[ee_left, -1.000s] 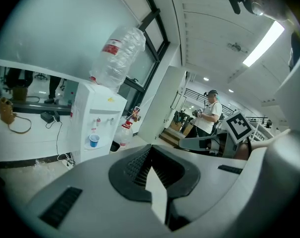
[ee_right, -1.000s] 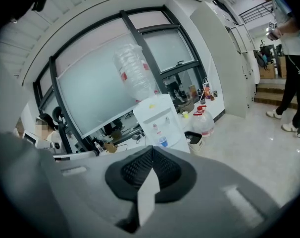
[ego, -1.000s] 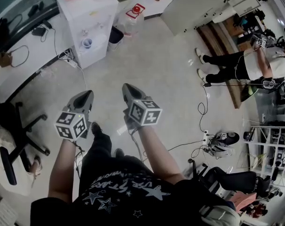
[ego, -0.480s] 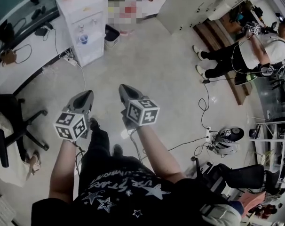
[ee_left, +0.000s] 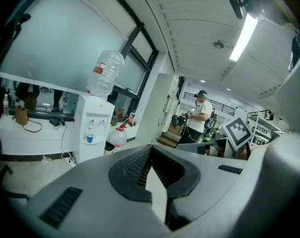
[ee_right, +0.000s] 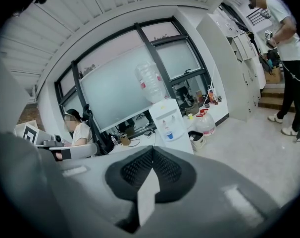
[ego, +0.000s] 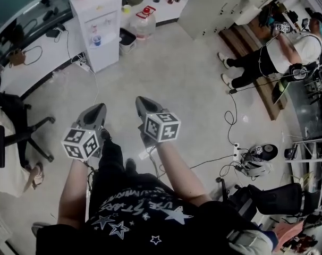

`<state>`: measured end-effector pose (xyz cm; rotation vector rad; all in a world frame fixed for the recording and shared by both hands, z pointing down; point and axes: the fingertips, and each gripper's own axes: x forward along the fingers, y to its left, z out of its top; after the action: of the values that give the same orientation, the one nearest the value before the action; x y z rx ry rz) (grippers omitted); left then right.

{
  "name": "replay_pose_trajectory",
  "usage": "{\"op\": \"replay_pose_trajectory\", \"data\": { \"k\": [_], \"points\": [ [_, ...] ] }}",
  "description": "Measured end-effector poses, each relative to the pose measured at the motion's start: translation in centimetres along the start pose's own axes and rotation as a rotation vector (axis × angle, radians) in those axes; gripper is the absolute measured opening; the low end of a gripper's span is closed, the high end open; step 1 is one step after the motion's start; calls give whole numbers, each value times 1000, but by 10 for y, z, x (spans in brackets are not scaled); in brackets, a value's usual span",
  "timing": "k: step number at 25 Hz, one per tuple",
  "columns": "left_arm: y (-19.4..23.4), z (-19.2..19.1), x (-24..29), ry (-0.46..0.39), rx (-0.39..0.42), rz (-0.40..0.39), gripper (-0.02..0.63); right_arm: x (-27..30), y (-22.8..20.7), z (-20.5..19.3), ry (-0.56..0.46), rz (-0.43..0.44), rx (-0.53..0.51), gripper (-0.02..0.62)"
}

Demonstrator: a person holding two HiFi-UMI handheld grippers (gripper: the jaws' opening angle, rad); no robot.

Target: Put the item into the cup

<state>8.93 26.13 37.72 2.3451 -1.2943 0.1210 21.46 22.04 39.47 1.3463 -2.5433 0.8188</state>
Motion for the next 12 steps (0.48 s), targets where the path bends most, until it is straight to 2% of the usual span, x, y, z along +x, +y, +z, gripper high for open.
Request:
{"op": "replay_pose_trajectory", "data": {
  "k": [12],
  "points": [
    [-37, 4, -22, -45, 45, 26, 6, -39, 18, -8, -2, 41, -33, 0]
  ]
}}
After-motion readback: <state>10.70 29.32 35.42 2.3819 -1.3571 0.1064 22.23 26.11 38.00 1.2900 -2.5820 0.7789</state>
